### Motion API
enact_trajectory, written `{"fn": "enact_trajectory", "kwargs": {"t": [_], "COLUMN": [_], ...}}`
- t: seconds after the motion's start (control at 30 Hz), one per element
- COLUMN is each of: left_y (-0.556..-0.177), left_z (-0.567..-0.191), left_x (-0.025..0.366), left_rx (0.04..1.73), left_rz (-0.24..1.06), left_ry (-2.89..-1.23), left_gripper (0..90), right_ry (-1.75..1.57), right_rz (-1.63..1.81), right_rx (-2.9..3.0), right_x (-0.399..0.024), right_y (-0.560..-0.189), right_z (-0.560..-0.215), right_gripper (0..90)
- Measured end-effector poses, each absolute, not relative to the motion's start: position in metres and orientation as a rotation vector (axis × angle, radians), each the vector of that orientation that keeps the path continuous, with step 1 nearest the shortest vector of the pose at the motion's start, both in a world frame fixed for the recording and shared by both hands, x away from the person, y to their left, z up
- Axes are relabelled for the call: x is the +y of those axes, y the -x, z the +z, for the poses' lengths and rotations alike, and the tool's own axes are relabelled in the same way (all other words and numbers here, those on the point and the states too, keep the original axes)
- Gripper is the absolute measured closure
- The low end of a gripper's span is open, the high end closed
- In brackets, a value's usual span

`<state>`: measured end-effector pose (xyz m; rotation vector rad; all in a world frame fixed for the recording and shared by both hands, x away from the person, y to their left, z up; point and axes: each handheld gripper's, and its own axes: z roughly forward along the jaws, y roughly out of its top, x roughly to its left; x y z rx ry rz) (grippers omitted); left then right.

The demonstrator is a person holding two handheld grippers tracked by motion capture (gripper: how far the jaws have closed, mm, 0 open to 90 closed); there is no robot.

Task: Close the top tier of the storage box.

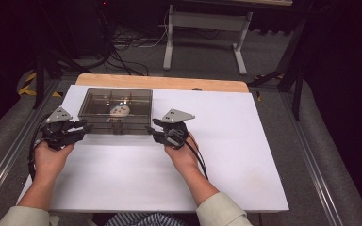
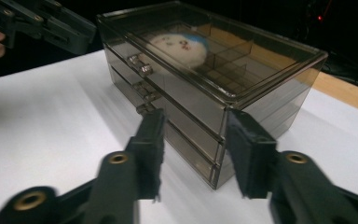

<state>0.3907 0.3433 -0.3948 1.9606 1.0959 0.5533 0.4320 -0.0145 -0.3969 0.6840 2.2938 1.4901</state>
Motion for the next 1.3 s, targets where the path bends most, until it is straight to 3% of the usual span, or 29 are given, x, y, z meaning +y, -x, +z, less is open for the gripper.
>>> {"fn": "enact_trajectory", "kwargs": {"t": [0.27, 0.33, 0.37, 0.6, 0.8, 1.3], "left_y": [-0.381, -0.379, -0.378, -0.37, -0.363, -0.355], "left_z": [-0.39, -0.389, -0.389, -0.387, -0.387, -0.392], "left_x": [0.331, 0.328, 0.327, 0.317, 0.31, 0.3], "left_rx": [1.017, 1.008, 0.995, 0.919, 0.855, 0.785], "left_rz": [0.523, 0.52, 0.52, 0.508, 0.47, 0.446], "left_ry": [-1.932, -1.927, -1.929, -1.904, -1.866, -1.863], "left_gripper": [32.4, 29.2, 24.9, 8.6, 3.3, 0.2], "right_ry": [-0.624, -0.619, -0.615, -0.577, -0.578, -0.556], "right_rz": [1.581, 1.586, 1.595, 1.657, 1.671, 1.607], "right_rx": [2.289, 2.286, 2.287, 2.272, 2.247, 2.249], "right_x": [-0.046, -0.048, -0.056, -0.077, -0.094, -0.115], "right_y": [-0.424, -0.424, -0.422, -0.414, -0.409, -0.402], "right_z": [-0.389, -0.389, -0.389, -0.388, -0.387, -0.386], "right_gripper": [26.2, 23.6, 17.4, 3.9, 2.9, 2.8]}}
